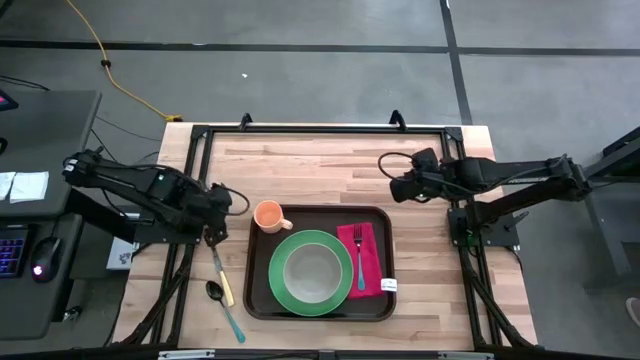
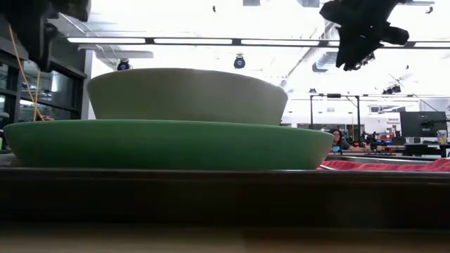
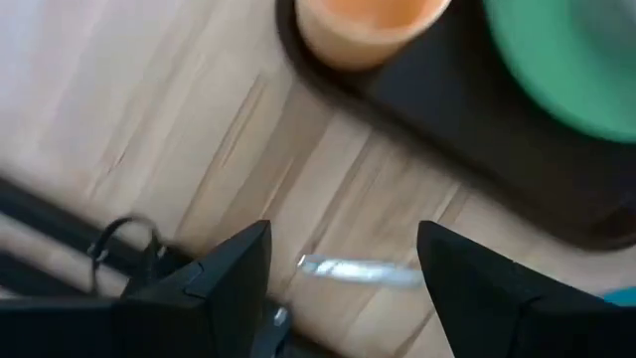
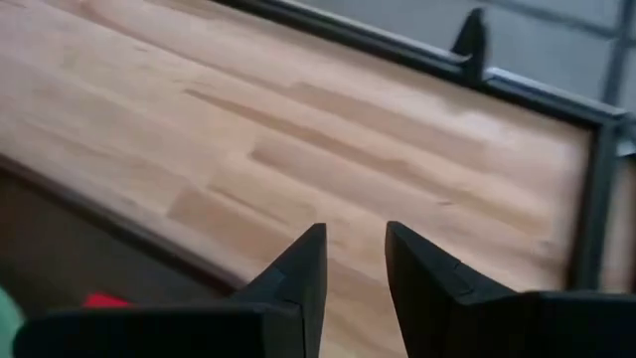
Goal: Set up tray
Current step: Put the blue spoon on the red table napkin to the left of the blue fork
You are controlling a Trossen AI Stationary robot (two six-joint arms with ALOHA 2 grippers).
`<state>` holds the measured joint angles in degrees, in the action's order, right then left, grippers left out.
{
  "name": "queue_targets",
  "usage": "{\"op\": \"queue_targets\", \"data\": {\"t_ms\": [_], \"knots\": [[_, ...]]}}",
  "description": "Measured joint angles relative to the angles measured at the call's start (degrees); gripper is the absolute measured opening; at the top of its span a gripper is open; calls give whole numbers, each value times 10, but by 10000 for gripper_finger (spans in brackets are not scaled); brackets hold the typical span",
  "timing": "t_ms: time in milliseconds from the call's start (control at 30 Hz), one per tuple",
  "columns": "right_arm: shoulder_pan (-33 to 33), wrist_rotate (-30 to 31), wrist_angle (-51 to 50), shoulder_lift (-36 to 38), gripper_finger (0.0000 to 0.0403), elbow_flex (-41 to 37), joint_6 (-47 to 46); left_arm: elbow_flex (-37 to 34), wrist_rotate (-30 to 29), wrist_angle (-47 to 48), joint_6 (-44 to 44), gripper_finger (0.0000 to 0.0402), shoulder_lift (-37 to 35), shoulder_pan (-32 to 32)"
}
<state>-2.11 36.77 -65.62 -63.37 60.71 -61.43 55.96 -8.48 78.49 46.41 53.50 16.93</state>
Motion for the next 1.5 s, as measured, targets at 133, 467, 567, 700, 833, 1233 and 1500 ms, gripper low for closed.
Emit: {"op": "queue_targets", "data": {"t_ms": [133, 467, 567, 700, 833, 1233, 1500], "knots": [[-3, 36, -52, 2, 84, -1, 0, 0, 22, 31, 0, 284, 20, 13], [-7, 77, -37, 48, 84, -92, -49, 0, 17, 38, 84, 284, 25, 115], [-7, 71, -5, 89, 84, -133, -51, 0, 15, 37, 113, 284, 25, 139], [-7, 74, 47, 156, 84, -189, -41, 0, 6, 23, 153, 280, 25, 163], [-7, 75, 88, 222, 84, -240, -28, 0, -6, 8, 185, 282, 30, 170], [-7, 54, 119, 334, 84, -290, 24, 0, 47, -54, 326, 281, 110, 169], [-7, 55, 112, 342, 84, -290, 50, 0, 95, -128, 385, 283, 191, 169]]}}
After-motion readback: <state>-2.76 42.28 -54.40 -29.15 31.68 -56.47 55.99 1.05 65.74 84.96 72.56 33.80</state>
